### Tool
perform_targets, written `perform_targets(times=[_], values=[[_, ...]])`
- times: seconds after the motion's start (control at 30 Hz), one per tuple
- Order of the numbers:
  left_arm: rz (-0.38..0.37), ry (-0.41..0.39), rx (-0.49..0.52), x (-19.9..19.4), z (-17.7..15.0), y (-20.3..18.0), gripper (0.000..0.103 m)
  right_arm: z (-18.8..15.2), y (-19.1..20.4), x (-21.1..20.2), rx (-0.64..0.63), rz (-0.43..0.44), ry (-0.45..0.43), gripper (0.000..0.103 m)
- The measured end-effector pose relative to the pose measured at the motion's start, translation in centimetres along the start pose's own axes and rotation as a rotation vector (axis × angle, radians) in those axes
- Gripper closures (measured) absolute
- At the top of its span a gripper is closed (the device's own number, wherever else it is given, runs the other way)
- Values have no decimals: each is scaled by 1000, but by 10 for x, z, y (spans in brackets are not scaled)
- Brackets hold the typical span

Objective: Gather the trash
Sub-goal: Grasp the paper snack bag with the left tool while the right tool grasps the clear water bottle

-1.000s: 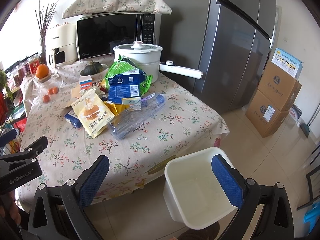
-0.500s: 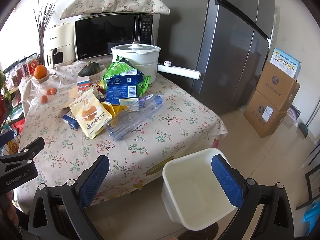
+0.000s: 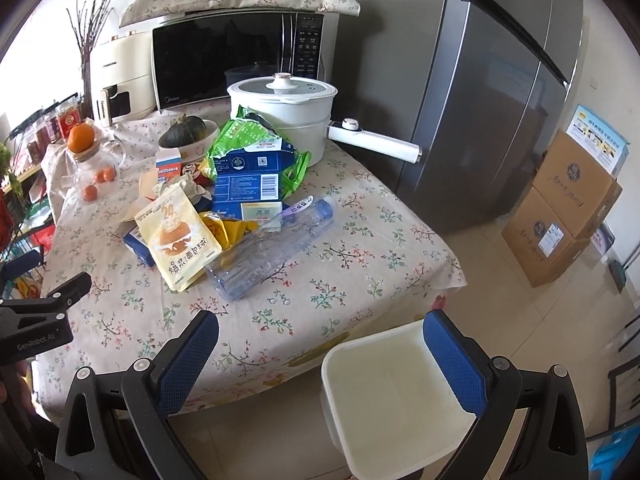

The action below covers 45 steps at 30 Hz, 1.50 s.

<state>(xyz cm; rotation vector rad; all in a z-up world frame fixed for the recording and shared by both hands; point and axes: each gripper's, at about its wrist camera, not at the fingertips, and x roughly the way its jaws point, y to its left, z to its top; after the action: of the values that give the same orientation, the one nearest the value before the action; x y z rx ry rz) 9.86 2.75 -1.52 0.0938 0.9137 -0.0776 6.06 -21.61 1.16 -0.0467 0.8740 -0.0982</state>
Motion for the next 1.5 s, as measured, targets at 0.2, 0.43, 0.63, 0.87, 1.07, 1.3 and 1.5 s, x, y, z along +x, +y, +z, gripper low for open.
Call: perform_targets(times=[0.2,0.43,0.63,0.87,1.07,1.3,1.5], values=[[-205,105,-134,55,12,16,8,20,-6,61,28,63,125,0],[-366,199,-286,116,7,4,31,27,-19,108,130,134,244,0],[-427,181,-431,137,2,5,41,30,-13,128,126,142,279,0],[-501,178,-521,147,6,14,100,41,-5,139,155,150,265,0],[-510,155,-483,125,11,18,103,56,1,151,217,179,256,0],[-444,111,-380,97,20,23,103,66,-12,187,353,205,290,0],[-400,48,-308,70,24,34,103,67,-10,218,435,252,330,4]])
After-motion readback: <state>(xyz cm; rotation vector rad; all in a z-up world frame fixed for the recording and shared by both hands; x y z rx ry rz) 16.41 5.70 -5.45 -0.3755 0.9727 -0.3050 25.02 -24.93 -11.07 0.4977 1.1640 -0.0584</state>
